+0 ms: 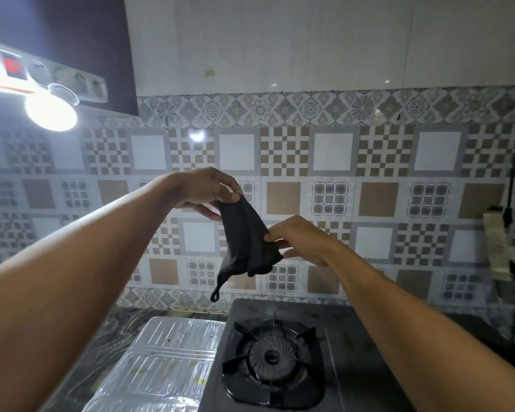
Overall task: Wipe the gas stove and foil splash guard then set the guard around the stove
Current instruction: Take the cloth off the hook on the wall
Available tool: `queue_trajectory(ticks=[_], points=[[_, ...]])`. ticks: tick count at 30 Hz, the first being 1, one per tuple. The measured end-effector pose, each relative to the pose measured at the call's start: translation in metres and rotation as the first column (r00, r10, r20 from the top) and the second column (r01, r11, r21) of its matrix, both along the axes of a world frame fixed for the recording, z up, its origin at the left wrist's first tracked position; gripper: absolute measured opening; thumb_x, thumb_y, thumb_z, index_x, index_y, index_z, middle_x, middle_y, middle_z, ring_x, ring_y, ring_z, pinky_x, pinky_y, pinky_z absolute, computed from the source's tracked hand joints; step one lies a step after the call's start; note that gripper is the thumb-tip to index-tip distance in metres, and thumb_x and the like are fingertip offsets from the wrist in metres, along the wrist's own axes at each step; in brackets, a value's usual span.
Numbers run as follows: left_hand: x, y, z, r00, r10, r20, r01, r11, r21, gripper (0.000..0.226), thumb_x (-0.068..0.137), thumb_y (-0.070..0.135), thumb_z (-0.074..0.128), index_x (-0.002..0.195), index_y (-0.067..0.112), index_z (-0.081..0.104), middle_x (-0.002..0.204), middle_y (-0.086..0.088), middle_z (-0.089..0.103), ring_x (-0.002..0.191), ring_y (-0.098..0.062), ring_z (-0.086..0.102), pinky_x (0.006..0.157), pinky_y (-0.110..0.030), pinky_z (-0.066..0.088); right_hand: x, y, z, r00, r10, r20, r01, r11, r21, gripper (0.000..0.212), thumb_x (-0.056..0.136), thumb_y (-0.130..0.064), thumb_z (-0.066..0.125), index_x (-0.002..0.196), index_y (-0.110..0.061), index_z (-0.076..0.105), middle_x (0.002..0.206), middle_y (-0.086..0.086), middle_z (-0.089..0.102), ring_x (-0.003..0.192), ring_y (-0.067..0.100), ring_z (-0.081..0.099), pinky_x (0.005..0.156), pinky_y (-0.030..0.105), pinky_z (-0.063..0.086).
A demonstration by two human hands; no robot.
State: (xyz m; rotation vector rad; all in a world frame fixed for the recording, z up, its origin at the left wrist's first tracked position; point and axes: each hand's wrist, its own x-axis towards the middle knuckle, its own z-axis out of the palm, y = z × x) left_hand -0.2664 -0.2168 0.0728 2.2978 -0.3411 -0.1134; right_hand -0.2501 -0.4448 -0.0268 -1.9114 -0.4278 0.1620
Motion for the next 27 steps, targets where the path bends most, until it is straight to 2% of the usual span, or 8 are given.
queue_trajectory(ticks=[3, 8, 12, 14, 16, 21, 24, 27], points=[[0.004, 0.009, -0.003, 0.996, 0.070, 0.060, -0.077, 0.989, 0.129, 0.011, 0.096, 0.013, 0.063, 0.102, 0.013, 0.071, 0.104, -0.009, 0.070, 0.097, -0.023, 0.066, 0.065, -0.026, 0.058, 0.002, -0.008, 0.008, 0.998, -0.042, 0.039, 0.042, 0.999, 0.002, 0.017, 0.090, -0.012, 0.063, 0.095, 0.001, 0.074, 0.096, 0.013, 0.073, 0.084, 0.018, 0.069, 0.068, 0.028, 0.058], [0.019, 0.010, -0.015, 0.994, 0.089, 0.071, -0.101, 0.974, 0.201, 0.015, 0.094, 0.011, 0.065, 0.104, 0.015, 0.076, 0.108, -0.005, 0.069, 0.103, -0.022, 0.064, 0.060, -0.023, 0.057, 0.007, -0.014, 0.027, 0.985, -0.082, 0.153, 0.106, 0.981, -0.159, 0.017, 0.090, -0.012, 0.064, 0.091, 0.001, 0.074, 0.092, 0.011, 0.074, 0.084, 0.021, 0.070, 0.070, 0.028, 0.057], [0.039, 0.005, -0.025, 0.989, 0.059, 0.133, -0.096, 0.953, 0.286, 0.012, 0.096, 0.016, 0.063, 0.096, 0.019, 0.075, 0.103, 0.001, 0.066, 0.099, -0.023, 0.062, 0.067, -0.029, 0.058, 0.015, -0.012, 0.034, 0.956, -0.173, 0.238, 0.221, 0.955, -0.196, 0.023, 0.083, -0.010, 0.064, 0.064, 0.000, 0.057, 0.060, 0.011, 0.045, 0.056, 0.021, 0.050, 0.054, 0.025, 0.048], [0.049, 0.001, -0.030, 0.971, 0.026, 0.239, -0.122, 0.910, 0.396, 0.015, 0.096, 0.020, 0.061, 0.090, 0.028, 0.072, 0.105, 0.000, 0.067, 0.100, -0.025, 0.061, 0.083, -0.037, 0.055, 0.020, -0.009, 0.032, 0.936, -0.213, 0.279, 0.266, 0.949, -0.167, 0.019, 0.082, -0.009, 0.063, 0.069, 0.003, 0.064, 0.064, 0.011, 0.054, 0.061, 0.020, 0.054, 0.055, 0.025, 0.048], [0.053, -0.006, -0.038, 0.944, 0.026, 0.330, -0.176, 0.884, 0.433, 0.015, 0.097, 0.020, 0.058, 0.100, 0.025, 0.073, 0.109, -0.003, 0.065, 0.097, -0.025, 0.060, 0.080, -0.033, 0.049, 0.022, -0.005, 0.029, 0.933, -0.227, 0.278, 0.276, 0.949, -0.154, 0.014, 0.082, -0.009, 0.064, 0.086, -0.011, 0.077, 0.078, 0.000, 0.071, 0.070, 0.011, 0.063, 0.063, 0.023, 0.051], [0.064, -0.021, -0.059, 0.977, 0.139, 0.162, -0.161, 0.978, 0.132, 0.016, 0.102, 0.014, 0.051, 0.110, 0.015, 0.065, 0.100, -0.013, 0.066, 0.071, -0.022, 0.066, 0.051, -0.026, 0.056, 0.024, -0.001, 0.021, 0.945, -0.177, 0.274, 0.250, 0.933, -0.259, 0.012, 0.079, -0.008, 0.065, 0.079, -0.007, 0.077, 0.075, 0.004, 0.071, 0.072, 0.010, 0.058, 0.073, 0.028, 0.047], [0.070, -0.021, -0.065, 1.000, 0.008, 0.028, -0.004, 0.988, -0.156, 0.019, 0.101, -0.002, 0.046, 0.104, 0.007, 0.062, 0.100, -0.020, 0.068, 0.080, -0.027, 0.069, 0.068, -0.037, 0.059, 0.025, 0.002, 0.022, 0.937, -0.168, 0.306, 0.237, 0.949, -0.205, 0.013, 0.085, -0.004, 0.065, 0.090, -0.008, 0.077, 0.078, -0.008, 0.068, 0.075, 0.005, 0.059, 0.069, 0.015, 0.044], [0.072, -0.017, -0.068, 0.986, -0.167, -0.007, 0.157, 0.940, -0.303, 0.024, 0.100, -0.005, 0.043, 0.104, 0.007, 0.064, 0.104, -0.020, 0.069, 0.093, -0.026, 0.068, 0.090, -0.049, 0.056, 0.030, 0.006, 0.023, 0.931, -0.158, 0.329, 0.215, 0.966, -0.145, 0.021, 0.087, -0.001, 0.063, 0.090, -0.017, 0.076, 0.100, -0.012, 0.065, 0.105, 0.007, 0.058, 0.091, 0.020, 0.046]])
